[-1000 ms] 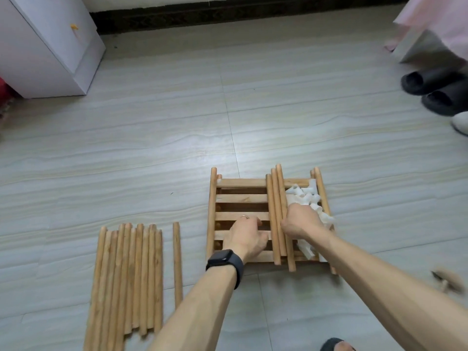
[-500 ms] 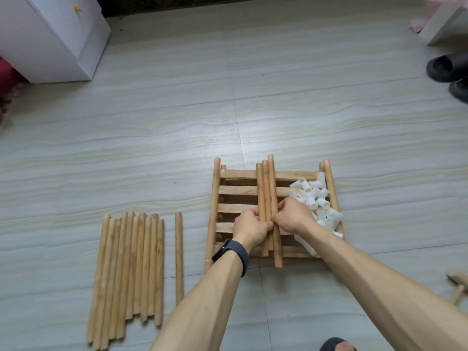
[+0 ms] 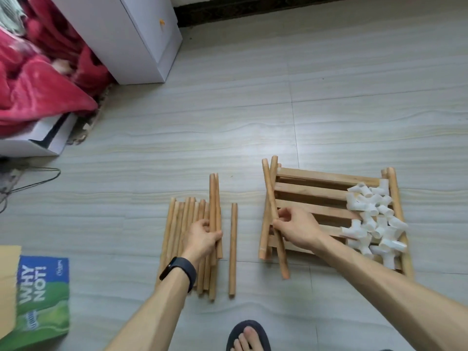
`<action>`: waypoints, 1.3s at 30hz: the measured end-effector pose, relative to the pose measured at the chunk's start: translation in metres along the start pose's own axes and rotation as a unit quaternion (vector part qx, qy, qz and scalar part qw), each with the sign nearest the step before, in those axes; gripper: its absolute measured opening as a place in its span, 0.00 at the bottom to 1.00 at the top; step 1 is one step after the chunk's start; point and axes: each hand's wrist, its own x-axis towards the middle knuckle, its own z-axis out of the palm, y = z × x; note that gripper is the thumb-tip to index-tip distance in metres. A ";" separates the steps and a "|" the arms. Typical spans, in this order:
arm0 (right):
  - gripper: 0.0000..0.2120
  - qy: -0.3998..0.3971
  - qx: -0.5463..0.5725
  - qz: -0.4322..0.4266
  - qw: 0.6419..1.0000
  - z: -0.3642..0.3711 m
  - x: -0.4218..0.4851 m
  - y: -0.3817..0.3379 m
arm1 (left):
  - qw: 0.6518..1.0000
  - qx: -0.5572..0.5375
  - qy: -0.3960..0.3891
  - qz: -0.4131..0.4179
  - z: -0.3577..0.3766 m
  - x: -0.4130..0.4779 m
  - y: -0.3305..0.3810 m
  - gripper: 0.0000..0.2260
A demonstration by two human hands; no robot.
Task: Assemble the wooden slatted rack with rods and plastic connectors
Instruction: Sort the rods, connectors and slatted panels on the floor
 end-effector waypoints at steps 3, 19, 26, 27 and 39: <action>0.06 -0.031 -0.029 -0.017 0.999 0.037 -0.007 -0.009 | 0.999 0.012 -0.023 -0.040 0.013 -0.001 -0.035 0.31; 0.12 -0.036 -0.206 -0.009 0.978 0.139 -0.027 -0.010 | 0.947 0.280 0.072 0.143 0.040 -0.014 -0.076 0.17; 0.15 -0.075 0.144 0.049 0.986 0.137 0.002 -0.003 | 0.954 -0.193 -0.227 -0.038 0.010 -0.013 -0.059 0.12; 0.12 -0.083 0.180 0.053 0.979 0.135 0.001 -0.008 | 0.947 -0.205 -0.245 -0.043 0.004 -0.013 -0.059 0.13; 0.25 -0.064 -0.104 -0.022 0.992 0.145 -0.008 -0.012 | 0.994 0.068 0.086 0.018 -0.089 0.039 -0.097 0.15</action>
